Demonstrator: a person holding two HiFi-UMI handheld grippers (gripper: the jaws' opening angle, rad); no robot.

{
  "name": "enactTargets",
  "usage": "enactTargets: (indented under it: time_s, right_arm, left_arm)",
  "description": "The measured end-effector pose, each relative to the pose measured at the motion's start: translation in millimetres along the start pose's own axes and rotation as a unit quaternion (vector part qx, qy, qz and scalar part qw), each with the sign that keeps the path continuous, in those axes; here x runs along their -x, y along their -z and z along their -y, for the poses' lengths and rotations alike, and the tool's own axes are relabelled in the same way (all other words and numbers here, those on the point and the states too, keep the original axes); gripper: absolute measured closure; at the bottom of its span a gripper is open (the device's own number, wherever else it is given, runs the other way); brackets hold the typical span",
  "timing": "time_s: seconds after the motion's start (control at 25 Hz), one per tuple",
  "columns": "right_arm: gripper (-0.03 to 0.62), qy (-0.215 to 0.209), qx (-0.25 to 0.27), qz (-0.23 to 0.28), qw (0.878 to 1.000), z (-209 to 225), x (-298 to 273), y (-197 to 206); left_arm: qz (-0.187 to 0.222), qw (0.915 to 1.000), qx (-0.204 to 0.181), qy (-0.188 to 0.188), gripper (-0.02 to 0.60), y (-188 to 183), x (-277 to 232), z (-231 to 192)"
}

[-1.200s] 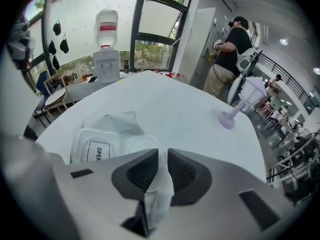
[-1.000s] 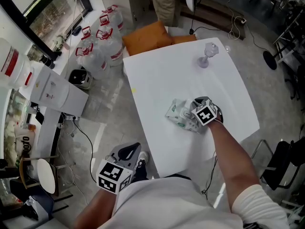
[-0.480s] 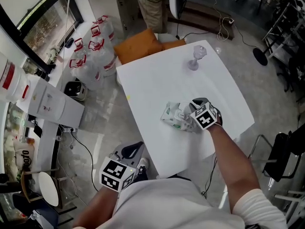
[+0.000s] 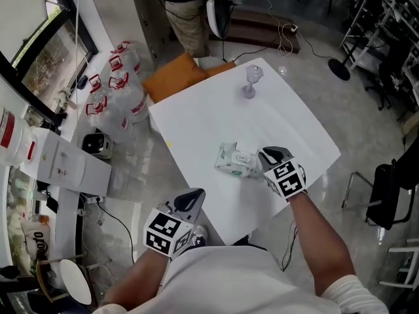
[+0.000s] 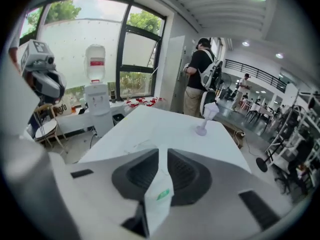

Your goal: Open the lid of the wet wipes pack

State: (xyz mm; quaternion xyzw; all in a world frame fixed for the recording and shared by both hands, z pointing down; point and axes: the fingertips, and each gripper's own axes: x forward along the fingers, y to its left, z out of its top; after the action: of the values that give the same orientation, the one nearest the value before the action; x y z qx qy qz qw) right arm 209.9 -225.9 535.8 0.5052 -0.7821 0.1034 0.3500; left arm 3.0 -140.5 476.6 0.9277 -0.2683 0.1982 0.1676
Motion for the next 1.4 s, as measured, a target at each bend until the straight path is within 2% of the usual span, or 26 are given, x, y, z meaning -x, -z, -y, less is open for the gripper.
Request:
enactTargets:
  time_s: [0.16, 0.28, 0.4, 0.64, 0.92, 1.2, 1.4]
  right_arm:
    - [0.536, 0.001, -0.082, 0.047, 0.996, -20, 45, -9]
    - [0.543, -0.005, -0.154, 0.081, 0.985, -34, 79, -9]
    - [0.557, 0.001, -0.199, 0.108, 0.974, -41, 109, -9]
    - [0.582, 0.022, -0.223, 0.148, 0.963, -46, 152, -11]
    - [0.588, 0.023, -0.256, 0.192, 0.947, -56, 178, -11]
    - [0.588, 0.020, -0.266, 0.195, 0.944, -73, 182, -2]
    - [0.588, 0.017, -0.266, 0.185, 0.946, -85, 178, 8]
  left_arm:
    - [0.015, 0.9996, -0.014, 0.017, 0.581, -16, -5, 5]
    - [0.024, 0.9989, -0.026, 0.031, 0.581, -26, -10, 11]
    - [0.032, 0.9981, -0.034, 0.042, 0.581, -36, -12, 15]
    - [0.045, 0.9963, -0.042, 0.061, 0.581, -49, -15, 25]
    - [0.049, 0.9942, -0.056, 0.078, 0.581, -57, -11, 40]
    - [0.048, 0.9938, -0.062, 0.080, 0.581, -55, -8, 44]
    - [0.040, 0.9937, -0.062, 0.084, 0.581, -46, -8, 50]
